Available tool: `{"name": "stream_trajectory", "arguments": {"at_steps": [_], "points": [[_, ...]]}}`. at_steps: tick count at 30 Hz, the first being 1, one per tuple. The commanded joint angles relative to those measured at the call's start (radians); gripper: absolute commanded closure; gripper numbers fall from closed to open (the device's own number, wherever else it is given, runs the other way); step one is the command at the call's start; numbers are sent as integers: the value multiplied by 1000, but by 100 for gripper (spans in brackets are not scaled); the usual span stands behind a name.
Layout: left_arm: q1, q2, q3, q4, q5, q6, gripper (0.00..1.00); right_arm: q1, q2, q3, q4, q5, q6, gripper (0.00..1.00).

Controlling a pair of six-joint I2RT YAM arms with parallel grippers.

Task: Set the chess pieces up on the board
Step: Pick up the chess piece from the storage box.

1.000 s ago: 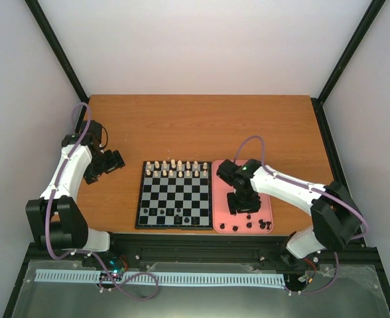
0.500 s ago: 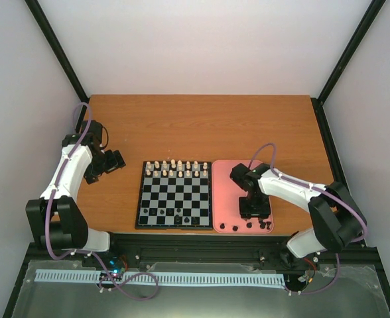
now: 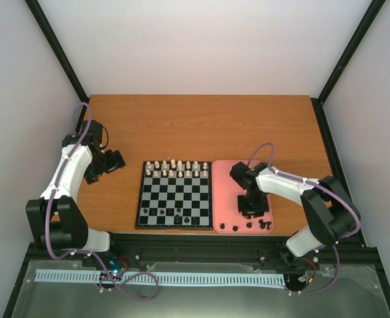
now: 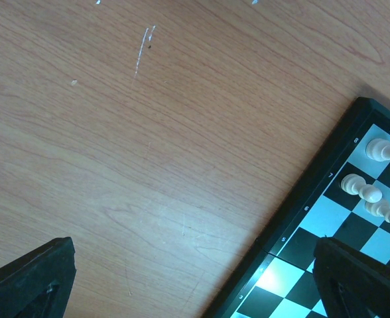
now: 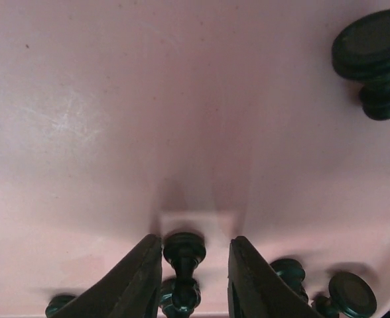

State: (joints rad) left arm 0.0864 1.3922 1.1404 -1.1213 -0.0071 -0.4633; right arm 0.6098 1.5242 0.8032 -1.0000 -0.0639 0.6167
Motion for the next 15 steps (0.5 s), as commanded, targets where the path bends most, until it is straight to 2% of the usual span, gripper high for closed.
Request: {"name": "stream_trajectory", "arguments": {"at_steps": [1,8,15], "points": [[-8,5,21,6,6,8,0,-10,13,5,18,5,-12,74],[-8,5,25,6,7,4,0,-10,17,17,9,-1,-18,89],[-8,-13,17,2,7,3,0,-10,-3,65,-17,5,-25,94]]}}
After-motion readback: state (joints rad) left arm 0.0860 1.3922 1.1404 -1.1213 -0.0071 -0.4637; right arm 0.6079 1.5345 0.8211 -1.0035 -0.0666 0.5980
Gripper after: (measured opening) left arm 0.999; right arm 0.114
